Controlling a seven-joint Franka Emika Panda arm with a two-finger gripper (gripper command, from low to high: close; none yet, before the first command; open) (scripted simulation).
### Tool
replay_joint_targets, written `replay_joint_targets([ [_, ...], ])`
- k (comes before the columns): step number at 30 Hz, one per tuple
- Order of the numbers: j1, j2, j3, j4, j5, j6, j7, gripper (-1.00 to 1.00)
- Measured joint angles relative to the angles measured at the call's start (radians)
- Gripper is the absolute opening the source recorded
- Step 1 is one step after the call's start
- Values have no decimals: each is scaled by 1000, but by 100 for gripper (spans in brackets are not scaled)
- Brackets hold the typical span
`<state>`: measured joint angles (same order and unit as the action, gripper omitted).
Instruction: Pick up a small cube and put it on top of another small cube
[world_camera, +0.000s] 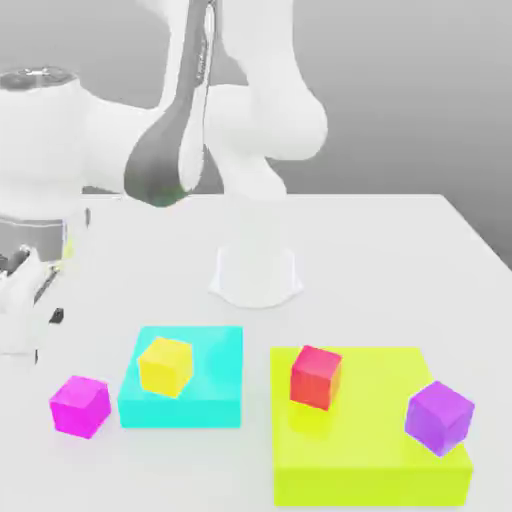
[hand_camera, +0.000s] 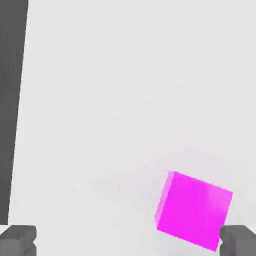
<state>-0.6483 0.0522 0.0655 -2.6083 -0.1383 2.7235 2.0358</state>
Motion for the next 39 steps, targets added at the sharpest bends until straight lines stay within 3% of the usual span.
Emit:
replay_joint_targets([
  [4, -24, 99, 1, -27, 99, 71, 44, 0],
  [10, -7, 276, -25, -1, 82, 216, 70, 0],
  [11, -3, 292, -29, 1, 79, 228, 72, -100],
  [18, -4, 288, -28, 1, 79, 227, 72, -100],
  [25, -22, 99, -1, -33, 111, 72, 50, -100],
  [32, 142, -59, 78, -61, 74, -70, 277, -100],
  [39, 277, -217, 182, -95, 146, -193, 453, -100],
])
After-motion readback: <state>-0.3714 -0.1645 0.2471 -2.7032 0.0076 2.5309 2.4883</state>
